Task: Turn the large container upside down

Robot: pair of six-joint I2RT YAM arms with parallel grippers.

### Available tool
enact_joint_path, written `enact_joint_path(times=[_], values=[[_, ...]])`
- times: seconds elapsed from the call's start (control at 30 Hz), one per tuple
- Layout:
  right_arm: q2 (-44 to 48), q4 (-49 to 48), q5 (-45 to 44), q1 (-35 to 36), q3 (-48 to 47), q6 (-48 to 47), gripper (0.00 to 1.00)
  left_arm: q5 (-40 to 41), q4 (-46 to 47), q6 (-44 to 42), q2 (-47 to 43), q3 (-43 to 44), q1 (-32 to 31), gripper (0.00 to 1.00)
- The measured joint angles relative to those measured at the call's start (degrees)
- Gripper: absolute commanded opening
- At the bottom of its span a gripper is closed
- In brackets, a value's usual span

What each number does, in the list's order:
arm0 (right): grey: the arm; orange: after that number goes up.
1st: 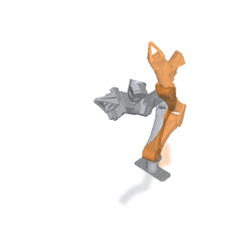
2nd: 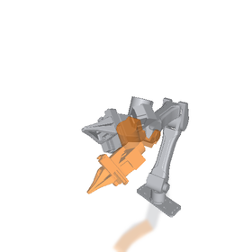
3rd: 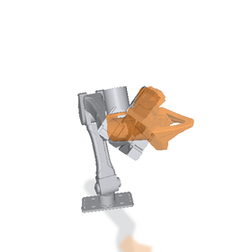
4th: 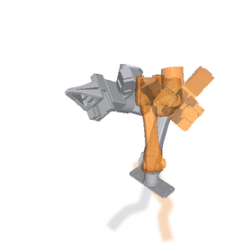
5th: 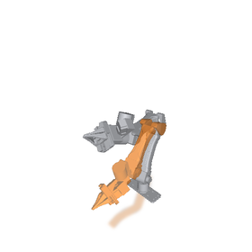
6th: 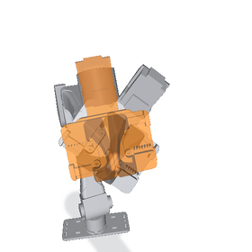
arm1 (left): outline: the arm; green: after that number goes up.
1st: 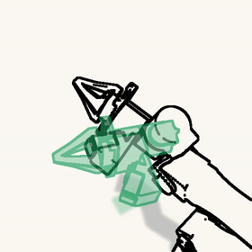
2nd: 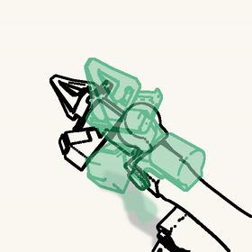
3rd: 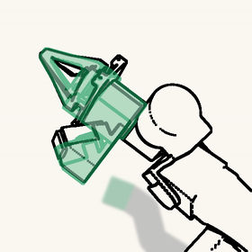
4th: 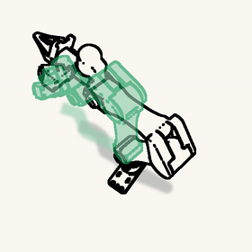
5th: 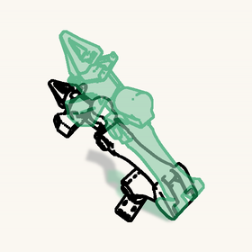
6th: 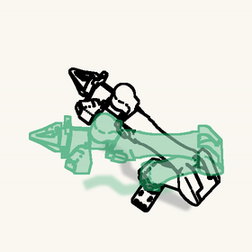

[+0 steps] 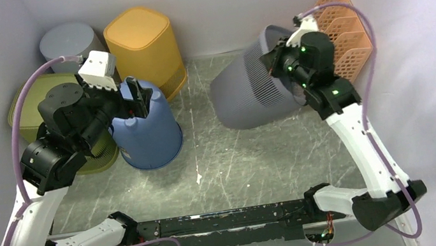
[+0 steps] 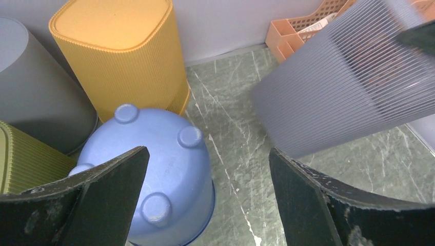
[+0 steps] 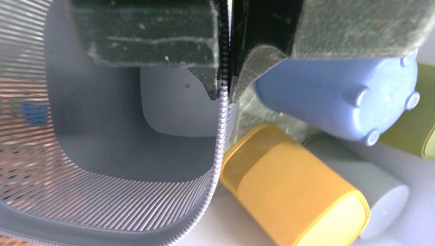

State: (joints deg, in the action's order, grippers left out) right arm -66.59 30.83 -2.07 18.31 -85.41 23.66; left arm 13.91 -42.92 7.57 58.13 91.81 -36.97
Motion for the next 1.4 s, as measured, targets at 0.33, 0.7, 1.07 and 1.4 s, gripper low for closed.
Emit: enact_joint_path(times=[0.33, 0.7, 1.07, 1.4], values=[[-3.7, -25.6, 2.4, 5.6, 15.0, 6.4, 0.00, 0.4, -1.8, 0.0, -0.5, 2.5, 0.0, 0.99], [-5.1, -49.9, -11.4, 19.2, 27.8, 8.8, 0.00, 1.6, -3.2, 0.0, -0.4, 2.6, 0.0, 0.99], [6.3, -53.1, -23.1, 19.2, 42.7, 15.8, 0.00, 1.6, -3.0, 0.0, -0.4, 1.6, 0.0, 0.99], [15.9, -47.4, -25.3, 19.3, 57.6, 26.6, 0.00, 0.7, -1.6, 0.0, 0.7, -0.9, 0.0, 0.99]])
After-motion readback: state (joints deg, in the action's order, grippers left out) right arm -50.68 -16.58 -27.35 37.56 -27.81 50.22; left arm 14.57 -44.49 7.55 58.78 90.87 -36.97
